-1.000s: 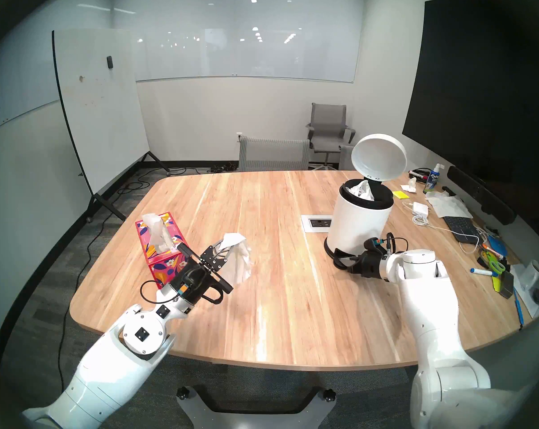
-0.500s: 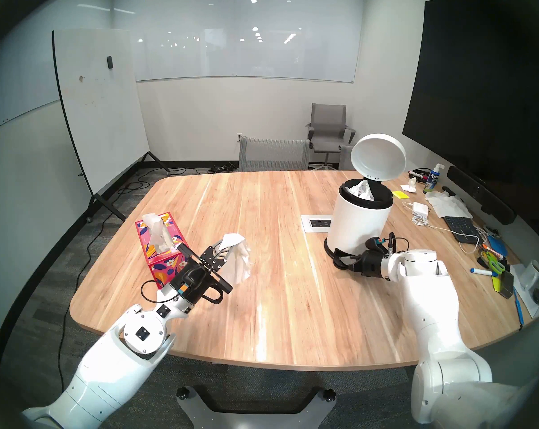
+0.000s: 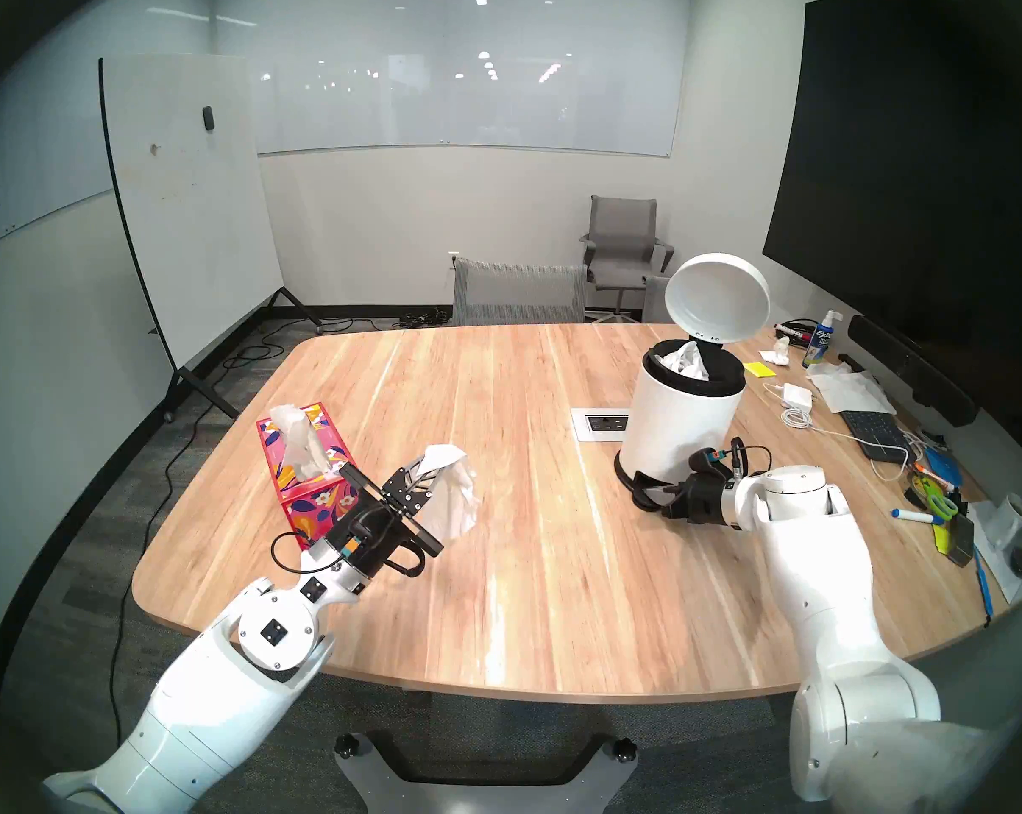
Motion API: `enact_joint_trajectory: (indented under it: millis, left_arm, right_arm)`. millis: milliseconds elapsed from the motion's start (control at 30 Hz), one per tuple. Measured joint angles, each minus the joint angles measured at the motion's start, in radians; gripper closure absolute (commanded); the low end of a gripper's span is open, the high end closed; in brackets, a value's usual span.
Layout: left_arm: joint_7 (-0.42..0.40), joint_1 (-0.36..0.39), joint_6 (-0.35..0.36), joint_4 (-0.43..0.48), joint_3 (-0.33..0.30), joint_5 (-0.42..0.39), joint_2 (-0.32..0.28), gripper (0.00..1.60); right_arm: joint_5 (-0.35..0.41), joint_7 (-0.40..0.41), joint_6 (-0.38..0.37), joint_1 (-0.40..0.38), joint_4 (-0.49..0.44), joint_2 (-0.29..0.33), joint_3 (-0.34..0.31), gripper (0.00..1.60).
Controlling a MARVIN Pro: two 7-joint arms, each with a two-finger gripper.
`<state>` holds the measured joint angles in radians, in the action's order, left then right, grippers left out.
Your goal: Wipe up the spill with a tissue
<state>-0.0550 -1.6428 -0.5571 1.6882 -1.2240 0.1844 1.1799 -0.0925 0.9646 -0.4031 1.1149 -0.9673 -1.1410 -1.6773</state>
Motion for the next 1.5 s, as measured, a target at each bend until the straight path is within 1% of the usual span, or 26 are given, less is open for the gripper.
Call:
enact_joint_trajectory:
  millis: [167, 300, 533, 733, 767, 1033, 1267, 1367, 1500]
  left_arm:
    - [0.000, 0.004, 0.006, 0.002, 0.006, -0.001, 0.002, 1.60]
    - [-0.002, 0.019, 0.030, 0.017, 0.016, -0.001, 0.011, 1.60]
    - [-0.016, 0.067, 0.085, 0.047, 0.048, -0.001, 0.037, 1.60]
    - [-0.042, 0.113, 0.146, 0.062, 0.085, 0.002, 0.064, 1.60]
    - [-0.050, 0.127, 0.164, 0.064, 0.098, 0.004, 0.073, 1.60]
    - [-0.082, 0.189, 0.238, 0.074, 0.162, 0.026, 0.123, 1.60]
    - [-0.103, 0.244, 0.311, 0.077, 0.236, 0.057, 0.187, 1.60]
    - [-0.105, 0.264, 0.346, 0.065, 0.260, 0.066, 0.216, 1.60]
    - [-0.097, 0.295, 0.398, 0.027, 0.292, 0.071, 0.252, 1.60]
  right_arm:
    - [-0.004, -0.003, -0.003, 0.002, -0.008, 0.002, 0.005, 1.60]
    - [-0.005, -0.004, -0.003, 0.003, -0.010, 0.003, 0.007, 1.60]
    - [-0.004, -0.004, -0.003, 0.004, -0.012, 0.004, 0.008, 1.60]
    - [-0.004, -0.005, -0.003, 0.004, -0.013, 0.004, 0.010, 1.60]
    - [-0.004, -0.005, -0.003, 0.004, -0.013, 0.005, 0.010, 1.60]
    - [-0.003, -0.005, -0.003, 0.004, -0.013, 0.005, 0.011, 1.60]
    - [-0.002, -0.005, -0.003, 0.004, -0.013, 0.006, 0.012, 1.60]
    - [-0.002, -0.005, -0.003, 0.004, -0.014, 0.006, 0.012, 1.60]
    - [-0.002, -0.005, -0.003, 0.004, -0.014, 0.006, 0.013, 1.60]
